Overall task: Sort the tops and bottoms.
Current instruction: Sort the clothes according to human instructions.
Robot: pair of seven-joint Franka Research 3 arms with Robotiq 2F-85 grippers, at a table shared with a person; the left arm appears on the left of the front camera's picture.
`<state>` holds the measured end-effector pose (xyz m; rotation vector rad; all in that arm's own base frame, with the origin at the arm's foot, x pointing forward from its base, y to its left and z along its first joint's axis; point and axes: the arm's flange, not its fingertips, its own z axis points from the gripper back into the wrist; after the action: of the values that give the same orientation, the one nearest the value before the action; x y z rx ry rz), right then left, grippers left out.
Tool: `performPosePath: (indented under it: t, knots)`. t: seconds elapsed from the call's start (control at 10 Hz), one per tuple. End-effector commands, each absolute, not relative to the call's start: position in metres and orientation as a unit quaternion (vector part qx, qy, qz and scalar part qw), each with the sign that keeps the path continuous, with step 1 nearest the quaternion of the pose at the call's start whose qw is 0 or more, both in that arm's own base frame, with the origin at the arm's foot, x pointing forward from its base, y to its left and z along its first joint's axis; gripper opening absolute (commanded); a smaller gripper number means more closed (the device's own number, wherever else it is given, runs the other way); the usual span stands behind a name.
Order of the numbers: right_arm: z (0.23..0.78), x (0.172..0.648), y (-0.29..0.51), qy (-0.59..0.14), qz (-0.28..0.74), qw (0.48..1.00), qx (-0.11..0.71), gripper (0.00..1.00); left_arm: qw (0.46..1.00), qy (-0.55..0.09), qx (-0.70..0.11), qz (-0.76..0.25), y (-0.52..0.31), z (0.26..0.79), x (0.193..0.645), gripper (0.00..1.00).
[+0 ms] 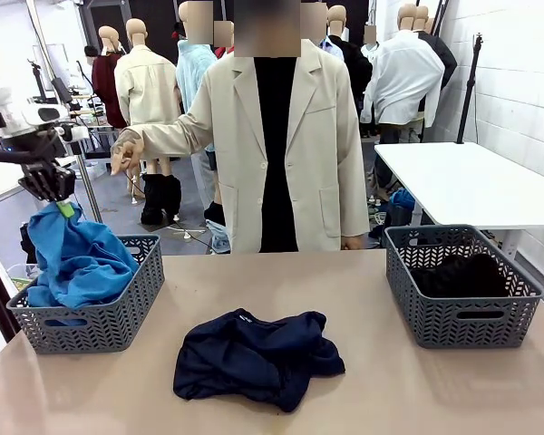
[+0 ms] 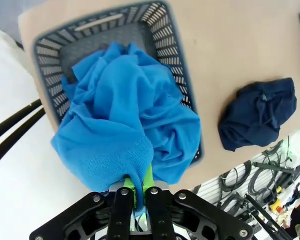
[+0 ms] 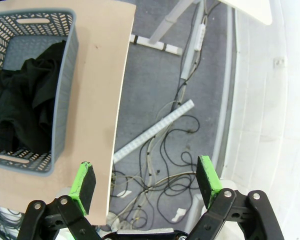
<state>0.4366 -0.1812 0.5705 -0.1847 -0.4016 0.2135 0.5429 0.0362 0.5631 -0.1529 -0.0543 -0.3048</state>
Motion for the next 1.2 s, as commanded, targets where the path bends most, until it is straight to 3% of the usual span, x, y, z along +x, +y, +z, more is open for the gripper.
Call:
performPosePath:
  t: [0.0, 0.4, 0.7, 1.0, 1.1]
  knots:
    - [0.571, 0.435, -0.182, -0.193, 0.112, 0.97, -0.098, 1.0, 0.987, -0.025, -0.076, -0.141, 0.036, 0.576, 0.533, 0.22]
    - [0.571, 0.435, -0.182, -0.193, 0.112, 0.97, -0.098, 1.0, 0.985, -0.063, -0.039, -0.155, 0.026, 0.628, 0.516, 0.97]
    - [0.571, 0.435, -0.182, -0.193, 0.112, 0.97, -0.098, 1.0, 0.975, -0.129, 0.009, -0.178, 0.02, 0.675, 0.495, 1.0]
    - [0.571, 0.435, -0.182, -0.193, 0.112, 0.97, -0.098, 1.0, 0.964, -0.185, 0.006, -0.192, 0.026, 0.712, 0.466, 1.0]
    - [0.571, 0.435, -0.182, -0.193, 0.112, 0.97, -0.098, 1.0, 0.971, -0.149, 0.004, -0.185, 0.019, 0.704, 0.482, 1.0]
